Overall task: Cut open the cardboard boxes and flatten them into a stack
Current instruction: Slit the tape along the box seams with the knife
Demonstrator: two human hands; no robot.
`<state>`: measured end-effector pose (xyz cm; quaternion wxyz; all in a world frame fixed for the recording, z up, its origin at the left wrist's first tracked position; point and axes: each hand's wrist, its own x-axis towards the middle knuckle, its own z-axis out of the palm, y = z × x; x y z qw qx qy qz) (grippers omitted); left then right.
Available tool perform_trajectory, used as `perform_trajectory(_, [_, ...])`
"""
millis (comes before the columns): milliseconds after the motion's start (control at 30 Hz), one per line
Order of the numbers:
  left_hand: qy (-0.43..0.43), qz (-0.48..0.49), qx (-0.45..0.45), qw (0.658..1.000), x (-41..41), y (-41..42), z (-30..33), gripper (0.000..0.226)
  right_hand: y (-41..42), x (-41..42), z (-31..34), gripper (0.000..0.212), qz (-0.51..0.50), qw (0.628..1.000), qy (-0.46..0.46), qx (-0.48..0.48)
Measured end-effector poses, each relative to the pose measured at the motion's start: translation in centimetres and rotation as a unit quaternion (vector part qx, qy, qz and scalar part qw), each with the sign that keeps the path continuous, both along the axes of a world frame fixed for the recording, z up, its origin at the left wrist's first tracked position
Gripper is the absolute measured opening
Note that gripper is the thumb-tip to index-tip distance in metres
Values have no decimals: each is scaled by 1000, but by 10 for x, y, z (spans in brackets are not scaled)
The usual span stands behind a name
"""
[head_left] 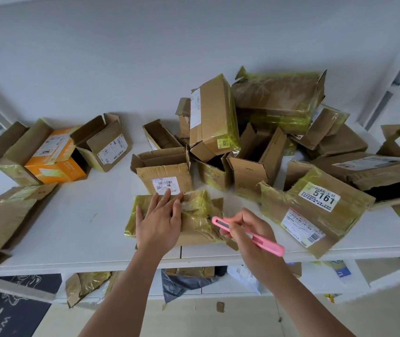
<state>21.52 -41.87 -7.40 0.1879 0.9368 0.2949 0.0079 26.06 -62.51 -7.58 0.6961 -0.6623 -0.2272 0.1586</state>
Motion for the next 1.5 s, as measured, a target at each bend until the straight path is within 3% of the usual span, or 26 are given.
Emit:
perform_trajectory(100, [2, -2, -1, 1000, 0, 0, 0, 48, -12, 2, 5, 17, 27, 1000, 0, -11])
perform_trajectory(267, [-4, -1, 2, 1000, -1, -1, 1, 47, -4, 23, 8, 21, -63, 996, 36, 50])
perform_trajectory(533, [-14, 9, 5, 1000, -6, -3, 0, 47, 32, 15, 2, 14, -63, 998, 1, 3])
perform_trajectory(833, [-13, -7, 8, 1000, -9, -4, 0, 47, 9, 3, 8, 18, 1, 999, -31, -42])
perform_trajectory(1200, [0, -12, 32, 999, -12, -6, 2, 48, -9, -20, 2, 23, 45, 997, -51, -24])
perform_trajectory(1367, [3, -12, 30, 999, -7, 0, -1, 47, -16, -10, 11, 16, 56, 998, -26, -25])
perform_trajectory(1433, [-2, -7, 24, 1000, -5, 5, -3, 46, -28, -1, 13, 16, 9, 1000, -18, 0])
perform_trajectory(1500, [-4, -6, 25, 1000, -2, 8, -5, 46, -41, 13, 4, 7, -57, 995, -76, -13])
